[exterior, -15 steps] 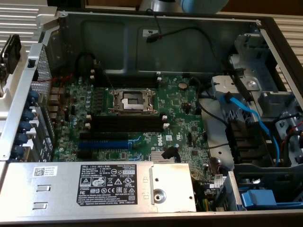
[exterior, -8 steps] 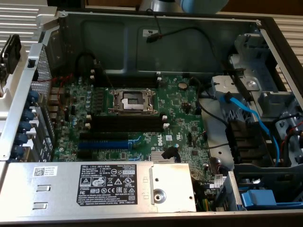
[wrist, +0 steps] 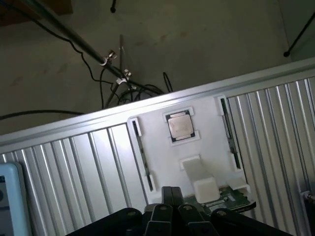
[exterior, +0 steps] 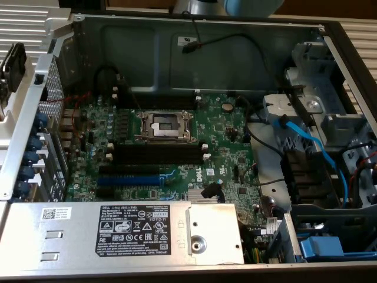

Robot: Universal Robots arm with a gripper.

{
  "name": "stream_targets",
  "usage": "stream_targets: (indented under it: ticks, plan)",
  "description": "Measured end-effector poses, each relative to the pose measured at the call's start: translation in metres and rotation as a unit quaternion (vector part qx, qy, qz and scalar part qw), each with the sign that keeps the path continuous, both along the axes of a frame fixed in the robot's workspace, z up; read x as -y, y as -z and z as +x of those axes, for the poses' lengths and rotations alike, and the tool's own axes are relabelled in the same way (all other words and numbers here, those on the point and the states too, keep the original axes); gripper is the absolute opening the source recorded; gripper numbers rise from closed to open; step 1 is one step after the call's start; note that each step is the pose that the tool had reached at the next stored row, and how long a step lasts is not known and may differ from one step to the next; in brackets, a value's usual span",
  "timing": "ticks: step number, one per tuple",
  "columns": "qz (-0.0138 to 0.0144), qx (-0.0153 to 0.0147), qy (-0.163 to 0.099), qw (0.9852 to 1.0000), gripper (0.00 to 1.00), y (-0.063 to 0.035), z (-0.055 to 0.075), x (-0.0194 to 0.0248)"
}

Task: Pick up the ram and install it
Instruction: 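Pick up the ram and move it above insertion slot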

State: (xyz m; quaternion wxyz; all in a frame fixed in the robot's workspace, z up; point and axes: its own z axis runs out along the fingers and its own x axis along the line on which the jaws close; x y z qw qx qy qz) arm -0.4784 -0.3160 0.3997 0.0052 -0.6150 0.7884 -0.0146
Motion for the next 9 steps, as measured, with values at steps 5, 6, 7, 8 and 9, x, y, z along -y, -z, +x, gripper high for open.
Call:
stream_targets:
  ticks: [5,6,7,8,9]
  plan:
    - [0.0,0.0,-0.021,0.9998,0.1,0.0033,0.0,0.0011]
    - [0.0,0.0,-0.025,0.9997,0.1,0.0039,-0.0001,0.0013]
    - [0.0,0.0,-0.029,0.9996,0.1,0.0045,0.0,0.0017]
    - [0.0,-0.0001,-0.032,0.9995,0.1,0.0051,-0.0001,0.0021]
    - [0.0,-0.0001,-0.035,0.9994,0.1,0.0057,-0.0001,0.0026]
